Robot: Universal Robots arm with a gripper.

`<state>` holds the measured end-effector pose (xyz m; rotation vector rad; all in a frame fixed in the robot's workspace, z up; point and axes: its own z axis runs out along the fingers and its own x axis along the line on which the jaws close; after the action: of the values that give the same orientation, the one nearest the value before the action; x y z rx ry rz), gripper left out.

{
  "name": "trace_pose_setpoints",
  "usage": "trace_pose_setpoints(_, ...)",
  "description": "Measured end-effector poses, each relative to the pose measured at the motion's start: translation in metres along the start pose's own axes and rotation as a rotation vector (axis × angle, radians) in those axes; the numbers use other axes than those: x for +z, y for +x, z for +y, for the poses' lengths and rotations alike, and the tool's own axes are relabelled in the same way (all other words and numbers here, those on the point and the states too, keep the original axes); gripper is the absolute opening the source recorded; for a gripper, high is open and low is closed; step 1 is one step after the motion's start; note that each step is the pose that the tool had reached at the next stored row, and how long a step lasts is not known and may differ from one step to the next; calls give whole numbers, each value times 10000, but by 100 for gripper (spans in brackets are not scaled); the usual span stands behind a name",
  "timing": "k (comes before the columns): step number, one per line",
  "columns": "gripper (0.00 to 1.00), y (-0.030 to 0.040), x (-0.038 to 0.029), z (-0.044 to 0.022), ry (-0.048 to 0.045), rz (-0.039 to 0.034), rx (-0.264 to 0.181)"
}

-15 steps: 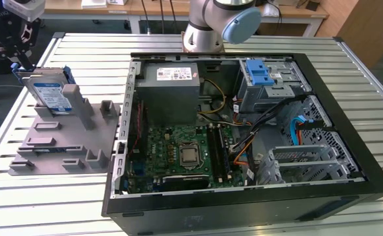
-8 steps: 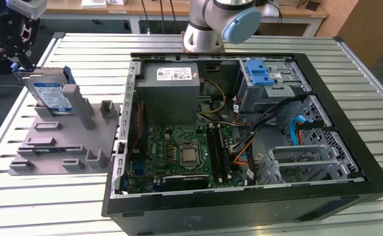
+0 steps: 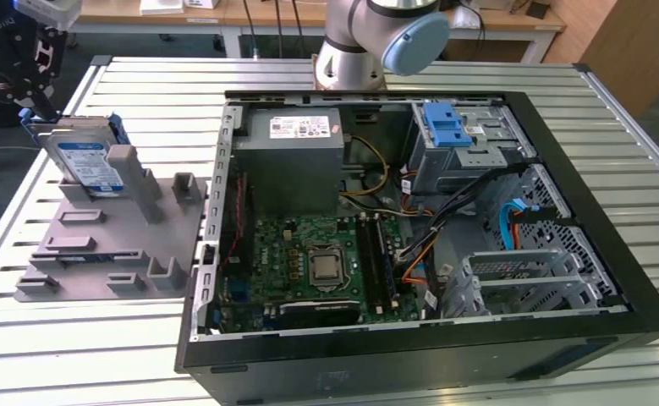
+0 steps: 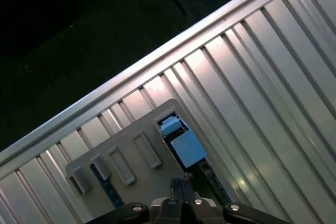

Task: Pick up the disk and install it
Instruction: 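Pick up the disk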

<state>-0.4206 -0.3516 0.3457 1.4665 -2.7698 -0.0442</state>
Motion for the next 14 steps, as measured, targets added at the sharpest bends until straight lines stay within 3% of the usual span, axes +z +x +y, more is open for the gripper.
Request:
trace_pose_setpoints(4,11,0,0,0,-2,10,-344)
trace_pose_setpoints(14,11,0,3,0,-12,49,-1786)
